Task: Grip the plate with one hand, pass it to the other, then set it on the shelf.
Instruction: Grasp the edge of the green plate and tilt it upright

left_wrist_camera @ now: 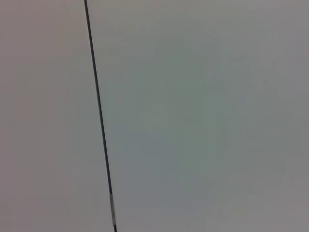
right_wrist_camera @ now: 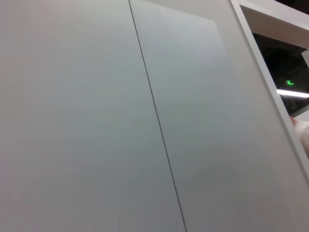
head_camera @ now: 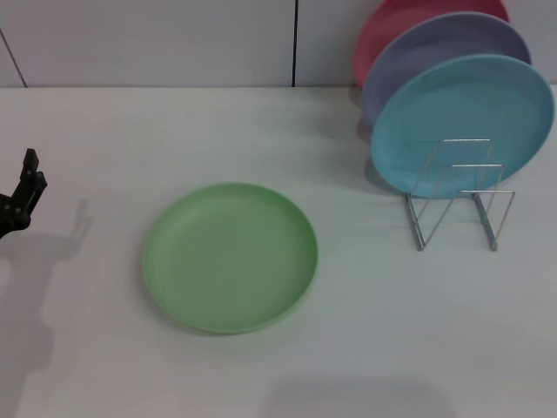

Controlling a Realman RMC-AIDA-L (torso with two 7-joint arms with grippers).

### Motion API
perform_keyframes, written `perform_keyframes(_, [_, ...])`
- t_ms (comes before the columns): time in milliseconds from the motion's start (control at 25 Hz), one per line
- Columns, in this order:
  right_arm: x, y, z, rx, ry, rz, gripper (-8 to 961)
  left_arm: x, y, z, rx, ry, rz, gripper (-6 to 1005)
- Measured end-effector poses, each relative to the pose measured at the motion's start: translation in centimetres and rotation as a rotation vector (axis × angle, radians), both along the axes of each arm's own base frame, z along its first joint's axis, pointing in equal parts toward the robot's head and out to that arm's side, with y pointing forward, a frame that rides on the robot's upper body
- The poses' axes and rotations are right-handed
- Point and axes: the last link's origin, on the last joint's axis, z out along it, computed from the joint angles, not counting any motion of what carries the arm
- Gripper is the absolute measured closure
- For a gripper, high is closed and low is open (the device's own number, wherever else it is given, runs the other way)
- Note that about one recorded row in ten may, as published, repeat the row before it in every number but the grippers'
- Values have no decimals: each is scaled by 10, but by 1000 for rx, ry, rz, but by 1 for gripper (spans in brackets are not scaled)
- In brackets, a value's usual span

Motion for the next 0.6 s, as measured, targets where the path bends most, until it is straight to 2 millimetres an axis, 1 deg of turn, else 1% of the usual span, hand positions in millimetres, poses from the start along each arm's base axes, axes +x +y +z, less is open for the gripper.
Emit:
perform_keyframes(320, [0, 1, 0, -3, 2, 1, 136, 0, -2, -3, -16, -4, -5, 139])
perform_keyframes(440, [0, 2, 0, -3, 2, 2, 136, 5, -2, -8, -42, 2, -29, 139])
perform_keyframes(560, [-1, 2, -1, -9, 1, 10, 136, 13, 2, -12, -64, -3, -54, 139])
perform_keyframes(600, [-1, 3, -1, -12, 0, 13, 136, 13, 2, -12, -64, -3, -54, 139])
